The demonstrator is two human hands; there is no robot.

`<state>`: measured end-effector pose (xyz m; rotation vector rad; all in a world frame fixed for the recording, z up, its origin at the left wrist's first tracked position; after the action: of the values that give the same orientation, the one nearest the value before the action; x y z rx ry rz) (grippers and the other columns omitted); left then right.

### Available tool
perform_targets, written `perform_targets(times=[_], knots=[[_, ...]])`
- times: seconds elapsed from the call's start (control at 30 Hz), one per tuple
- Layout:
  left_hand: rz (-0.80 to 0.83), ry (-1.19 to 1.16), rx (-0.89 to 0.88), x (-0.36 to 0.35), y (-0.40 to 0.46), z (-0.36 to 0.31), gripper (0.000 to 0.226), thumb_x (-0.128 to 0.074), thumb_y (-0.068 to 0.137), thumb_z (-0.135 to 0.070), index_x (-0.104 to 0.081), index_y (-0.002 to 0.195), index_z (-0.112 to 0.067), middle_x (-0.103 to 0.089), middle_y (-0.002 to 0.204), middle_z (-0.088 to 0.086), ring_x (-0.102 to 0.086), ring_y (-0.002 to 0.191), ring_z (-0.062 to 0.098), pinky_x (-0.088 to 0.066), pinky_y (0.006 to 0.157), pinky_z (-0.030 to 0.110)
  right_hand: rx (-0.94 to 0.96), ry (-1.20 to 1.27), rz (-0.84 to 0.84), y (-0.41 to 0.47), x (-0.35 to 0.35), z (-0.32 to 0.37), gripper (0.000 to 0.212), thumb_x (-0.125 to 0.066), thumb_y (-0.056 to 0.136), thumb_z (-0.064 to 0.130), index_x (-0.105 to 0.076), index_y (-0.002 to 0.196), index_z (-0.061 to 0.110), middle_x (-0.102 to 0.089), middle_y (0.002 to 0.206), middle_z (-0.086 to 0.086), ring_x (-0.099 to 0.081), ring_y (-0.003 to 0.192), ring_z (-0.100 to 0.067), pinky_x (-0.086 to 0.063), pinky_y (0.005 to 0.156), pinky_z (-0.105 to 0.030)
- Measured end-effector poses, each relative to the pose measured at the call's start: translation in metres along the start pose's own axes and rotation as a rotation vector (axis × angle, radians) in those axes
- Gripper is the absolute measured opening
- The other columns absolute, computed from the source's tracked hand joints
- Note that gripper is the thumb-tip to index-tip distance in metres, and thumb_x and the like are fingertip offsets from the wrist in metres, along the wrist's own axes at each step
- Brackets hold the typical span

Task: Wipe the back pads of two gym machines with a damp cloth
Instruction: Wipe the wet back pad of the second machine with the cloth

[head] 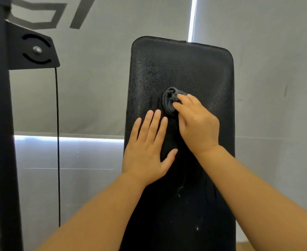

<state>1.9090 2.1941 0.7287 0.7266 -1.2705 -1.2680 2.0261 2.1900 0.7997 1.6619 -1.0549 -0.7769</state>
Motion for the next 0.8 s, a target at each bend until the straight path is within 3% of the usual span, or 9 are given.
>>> perform_targets(times=[0.23, 0.5, 0.63, 0.8], knots=[[0.012, -0.006, 0.007, -0.001, -0.001, 0.0, 0.073, -0.038, 0.091, -0.051, -0.032, 0.146, -0.004, -0.023, 0.154, 0.018, -0.017, 0.144, 0.031, -0.015, 0.116, 0.049, -0.018, 0.001, 0.001, 0.039, -0.013, -0.002, 0.019, -0.061, 0.074, -0.001, -0.073, 0.085, 0.006, -0.072, 0.102, -0.008, -0.068, 0.096, -0.029, -0.057, 0.055, -0.033], [-0.053, -0.067, -0.007, 0.001, -0.003, 0.0, 0.068, -0.043, 0.09, -0.046, -0.041, 0.14, 0.0, -0.032, 0.15, 0.02, -0.023, 0.142, 0.032, -0.019, 0.115, 0.049, 0.04, 0.044, 0.026, -0.014, 0.002, 0.009, 0.021, -0.055, 0.084, 0.001, -0.073, 0.092, 0.008, -0.069, 0.11, -0.005, -0.064, 0.107, -0.023, -0.052, 0.076, -0.028], [-0.062, -0.064, -0.004, 0.001, -0.003, 0.0, 0.066, -0.044, 0.09, -0.045, -0.042, 0.138, 0.0, -0.033, 0.149, 0.02, -0.024, 0.142, 0.032, -0.019, 0.115, 0.049, 0.114, 0.017, 0.038, -0.001, 0.002, 0.003, 0.019, -0.06, 0.08, -0.003, -0.072, 0.089, 0.008, -0.07, 0.107, -0.005, -0.066, 0.103, -0.024, -0.057, 0.066, -0.03], [-0.046, -0.067, -0.011, 0.0, -0.004, 0.0, 0.064, -0.043, 0.09, -0.045, -0.041, 0.137, -0.001, -0.032, 0.15, 0.02, -0.023, 0.142, 0.033, -0.018, 0.116, 0.049, -0.007, 0.053, 0.021, 0.019, -0.004, -0.009, 0.019, -0.058, 0.078, -0.006, -0.07, 0.088, 0.005, -0.07, 0.107, -0.007, -0.065, 0.103, -0.028, -0.057, 0.064, -0.033]])
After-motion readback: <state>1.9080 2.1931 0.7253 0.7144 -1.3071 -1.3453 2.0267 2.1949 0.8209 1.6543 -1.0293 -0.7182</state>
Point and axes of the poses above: each hand's wrist, its own y-axis towards the middle knuckle, its own x-axis out of the back of the hand, z = x × y, the point moved 4 cm from there along y, towards the middle knuckle
